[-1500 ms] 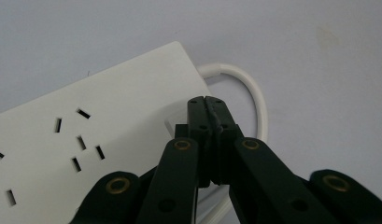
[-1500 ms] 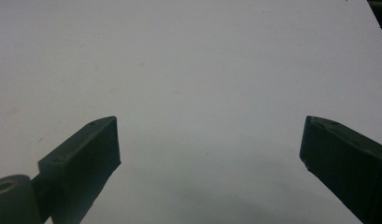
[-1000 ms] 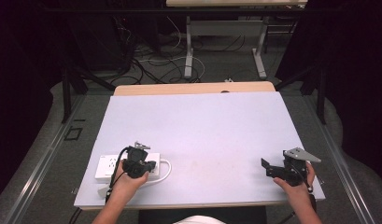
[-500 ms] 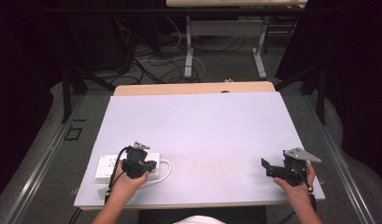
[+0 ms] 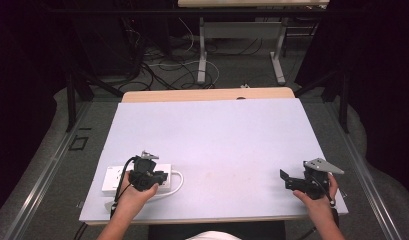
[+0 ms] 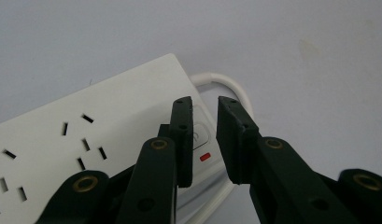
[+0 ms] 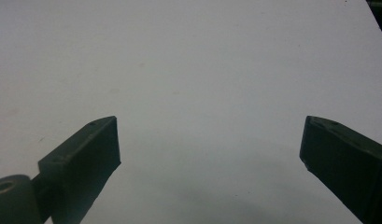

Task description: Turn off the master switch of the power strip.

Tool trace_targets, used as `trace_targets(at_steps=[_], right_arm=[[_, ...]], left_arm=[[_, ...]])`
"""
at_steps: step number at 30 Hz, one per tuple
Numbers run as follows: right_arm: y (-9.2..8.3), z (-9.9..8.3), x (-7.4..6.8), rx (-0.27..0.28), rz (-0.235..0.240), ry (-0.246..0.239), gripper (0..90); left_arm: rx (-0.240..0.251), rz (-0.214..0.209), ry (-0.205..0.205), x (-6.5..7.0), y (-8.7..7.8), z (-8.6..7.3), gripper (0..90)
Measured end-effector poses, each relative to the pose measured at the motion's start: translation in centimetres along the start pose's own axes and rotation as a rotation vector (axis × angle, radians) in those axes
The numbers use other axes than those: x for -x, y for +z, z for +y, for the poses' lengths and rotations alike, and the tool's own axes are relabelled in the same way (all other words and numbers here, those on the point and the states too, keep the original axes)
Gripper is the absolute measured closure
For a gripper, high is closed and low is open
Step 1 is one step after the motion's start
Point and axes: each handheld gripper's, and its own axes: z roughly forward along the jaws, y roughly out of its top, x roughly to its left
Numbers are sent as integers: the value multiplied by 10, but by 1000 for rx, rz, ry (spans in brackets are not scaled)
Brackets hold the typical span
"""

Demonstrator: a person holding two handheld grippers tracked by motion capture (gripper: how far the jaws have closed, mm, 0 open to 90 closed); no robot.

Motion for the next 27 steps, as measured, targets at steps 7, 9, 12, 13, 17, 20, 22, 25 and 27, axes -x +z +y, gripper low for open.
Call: trace_targets(at_steps=[7,9,12,13,17,20,22,25,27], right_arm=[[0,0,0,0,1,1,45],[-1,0,0,-11,-4,1,45],[-1,0,0,-11,-5,3,45],[-1,0,0,-12,-5,1,45],[-1,0,0,-7,-4,0,45],[-1,0,0,-12,-6,4,45],[0,0,1,-8,-3,-7,45],[0,0,1,-5,-3,-7,45],[0,0,1,-9,-3,-6,45]], left_arm=[[10,0,-13,-2,-3,0,697],[18,-6,-20,-3,-4,1,682],[29,3,-20,-4,-6,1,653],[29,5,-24,-4,-6,1,647],[36,9,-20,-6,-9,1,608],[45,11,-23,-8,-9,1,579],[49,16,-28,-8,-10,1,555],[50,27,-23,-9,-11,1,529],[56,32,-15,-10,-12,1,500]])
